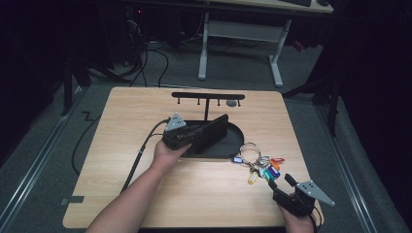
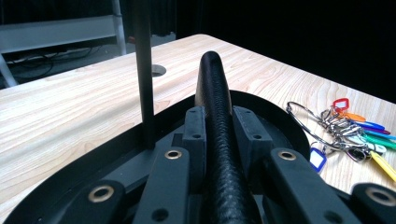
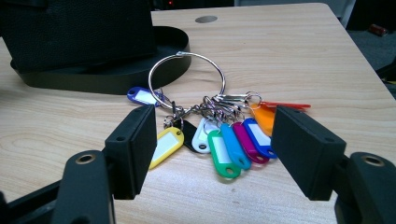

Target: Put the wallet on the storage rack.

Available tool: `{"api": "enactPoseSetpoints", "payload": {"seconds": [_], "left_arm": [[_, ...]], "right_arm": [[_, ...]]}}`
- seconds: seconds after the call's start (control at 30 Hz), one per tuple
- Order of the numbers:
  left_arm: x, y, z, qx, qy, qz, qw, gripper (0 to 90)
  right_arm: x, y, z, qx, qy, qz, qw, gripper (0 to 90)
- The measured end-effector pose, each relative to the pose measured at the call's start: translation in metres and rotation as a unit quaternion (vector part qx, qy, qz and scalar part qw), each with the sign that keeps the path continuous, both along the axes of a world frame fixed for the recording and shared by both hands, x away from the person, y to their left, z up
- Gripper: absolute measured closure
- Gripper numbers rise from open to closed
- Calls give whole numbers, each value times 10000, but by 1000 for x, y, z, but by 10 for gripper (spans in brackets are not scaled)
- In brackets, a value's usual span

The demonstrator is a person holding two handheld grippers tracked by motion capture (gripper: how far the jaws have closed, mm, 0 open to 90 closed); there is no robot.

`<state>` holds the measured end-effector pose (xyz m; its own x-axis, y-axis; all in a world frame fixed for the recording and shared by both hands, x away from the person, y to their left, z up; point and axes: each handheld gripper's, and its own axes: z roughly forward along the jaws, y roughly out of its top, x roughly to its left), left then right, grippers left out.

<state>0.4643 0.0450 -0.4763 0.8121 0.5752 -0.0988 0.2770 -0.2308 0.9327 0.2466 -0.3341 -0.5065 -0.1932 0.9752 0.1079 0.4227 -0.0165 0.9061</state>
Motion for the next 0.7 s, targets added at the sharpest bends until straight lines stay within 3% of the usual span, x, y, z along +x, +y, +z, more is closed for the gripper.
{"api": "enactPoseSetpoints", "payload": {"seconds": [0.43, 0.7], "left_arm": [[6, 1, -2, -55, 21, -56, 10000, 759], [2, 0, 0, 92, -54, -38, 9999, 732]], "right_arm": [[-1, 1, 1, 16, -20, -21, 10000, 316], [-1, 3, 1, 4, -28, -18, 10000, 316]]}}
